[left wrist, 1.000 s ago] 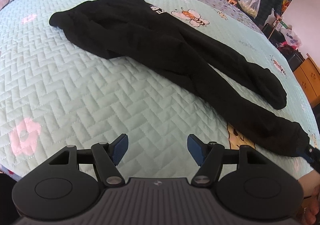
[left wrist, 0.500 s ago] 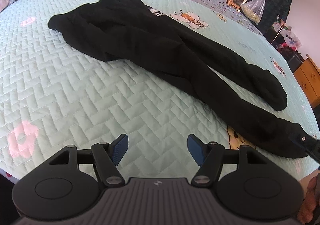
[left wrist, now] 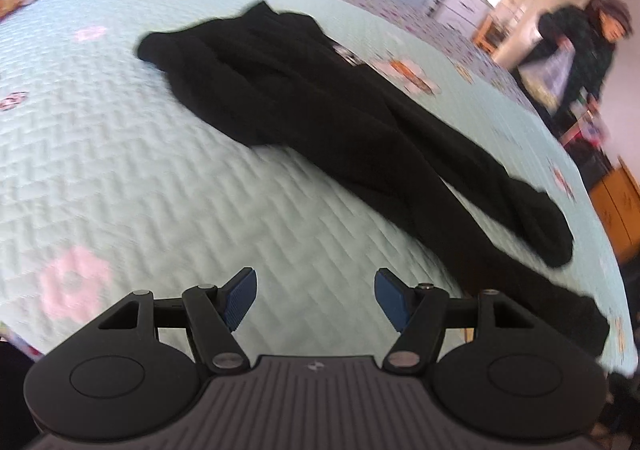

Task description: Fold clothes

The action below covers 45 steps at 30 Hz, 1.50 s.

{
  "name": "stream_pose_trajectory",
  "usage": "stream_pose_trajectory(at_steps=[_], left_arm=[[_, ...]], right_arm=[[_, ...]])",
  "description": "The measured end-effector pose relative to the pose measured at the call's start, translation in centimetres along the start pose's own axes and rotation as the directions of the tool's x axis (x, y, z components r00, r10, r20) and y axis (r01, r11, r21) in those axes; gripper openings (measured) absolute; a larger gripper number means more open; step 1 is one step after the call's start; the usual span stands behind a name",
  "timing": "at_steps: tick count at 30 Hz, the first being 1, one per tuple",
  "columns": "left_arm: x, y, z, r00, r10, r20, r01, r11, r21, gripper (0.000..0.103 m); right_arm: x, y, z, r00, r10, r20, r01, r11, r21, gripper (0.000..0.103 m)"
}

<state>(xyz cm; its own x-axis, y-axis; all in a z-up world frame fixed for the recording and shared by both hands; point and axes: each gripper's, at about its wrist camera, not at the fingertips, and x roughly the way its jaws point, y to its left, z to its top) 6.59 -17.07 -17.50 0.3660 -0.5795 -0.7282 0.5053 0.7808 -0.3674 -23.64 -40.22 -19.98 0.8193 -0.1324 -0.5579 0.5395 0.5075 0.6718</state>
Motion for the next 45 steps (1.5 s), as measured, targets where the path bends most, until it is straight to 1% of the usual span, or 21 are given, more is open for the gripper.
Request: stream_pose_trajectory(at_steps=[2,6,9,11,16,19,24,29,33,36,38,40,42,43,44,45], left_arm=[[-0.4,0.6,0.3,1.0,0.016,0.016,-0.015,1.0,-0.019,0.068],[-0.9,1.3,0.5,0.998,0.044,0.039,-0.042,0.998,-0.039,0.068],[-0.9,1.4,0.5,0.998,0.053,0.039,-0.051,0.998,-0.044,0.068],[-0.7,1.5,0.5,0.998,0.054,0.037,-0.052,0.998,-0.045,0.068],[-0.4,2.5,1.3,0.998,0.057,0.039,-0.054,0.995,-0.079,0.068],[-0.3,3.7,2.2,0.997,0.066,0.047,-0.06,0.991,-0.116,0.068],[0.9,6.1,5.1,0.994,0.096,0.054,-0.084,0.978,-0.193,0.068],[3.8,8.0,9.4,0.996,0.088,0.015,-0.082,0.965,-0.248,0.068],[7.0,9.3,12.5,0.991,0.133,-0.007,-0.129,0.954,-0.27,0.068],[9.6,10.5,14.1,0.991,0.131,-0.034,-0.135,0.942,-0.308,0.069],[10.6,10.5,14.9,0.991,0.135,-0.018,-0.134,0.946,-0.296,0.074],[11.3,10.2,15.6,0.991,0.137,0.001,-0.131,0.953,-0.272,0.074],[11.5,9.9,15.8,0.991,0.134,0.022,-0.125,0.963,-0.239,0.066],[11.5,9.7,15.8,0.991,0.132,0.034,-0.121,0.967,-0.222,0.04],[11.3,9.6,15.6,0.99,0.131,0.044,-0.119,0.97,-0.214,0.01],[11.0,9.6,15.4,0.989,0.134,0.058,-0.119,0.971,-0.21,0.006]], right_arm=[[0.4,0.3,-0.3,1.0,0.007,-0.019,-0.007,1.0,-0.001,0.067],[0.6,1.2,-0.5,0.999,0.028,-0.028,-0.028,0.999,-0.026,0.067],[0.7,1.4,-0.4,0.999,0.042,-0.031,-0.043,0.999,-0.028,0.067],[0.7,1.2,-0.2,0.998,0.052,-0.031,-0.052,0.999,-0.009,0.067],[0.6,-0.3,0.6,0.995,0.099,-0.024,-0.095,0.989,0.111,0.068],[0.9,-1.3,0.7,0.991,0.133,-0.027,-0.126,0.974,0.188,0.072],[1.9,-2.2,0.9,0.983,0.179,-0.039,-0.161,0.945,0.283,0.073],[3.0,-3.0,0.9,0.973,0.226,-0.051,-0.189,0.902,0.387,0.074],[3.4,-3.3,0.8,0.978,0.199,-0.068,-0.156,0.904,0.397,0.074],[3.6,-3.7,1.0,0.981,0.18,-0.072,-0.136,0.904,0.405,0.074],[3.8,-4.0,1.3,0.983,0.17,-0.072,-0.127,0.904,0.408,0.074],[3.9,-4.2,1.5,0.984,0.164,-0.069,-0.121,0.903,0.412,0.074],[4.1,-4.2,1.5,0.984,0.16,-0.071,-0.117,0.902,0.415,0.074],[4.2,-4.3,1.5,0.985,0.159,-0.072,-0.115,0.902,0.417,0.074],[4.3,-4.3,1.5,0.985,0.159,-0.073,-0.114,0.902,0.417,0.074],[4.3,-4.4,1.6,0.985,0.159,-0.074,-0.114,0.902,0.417,0.074]])
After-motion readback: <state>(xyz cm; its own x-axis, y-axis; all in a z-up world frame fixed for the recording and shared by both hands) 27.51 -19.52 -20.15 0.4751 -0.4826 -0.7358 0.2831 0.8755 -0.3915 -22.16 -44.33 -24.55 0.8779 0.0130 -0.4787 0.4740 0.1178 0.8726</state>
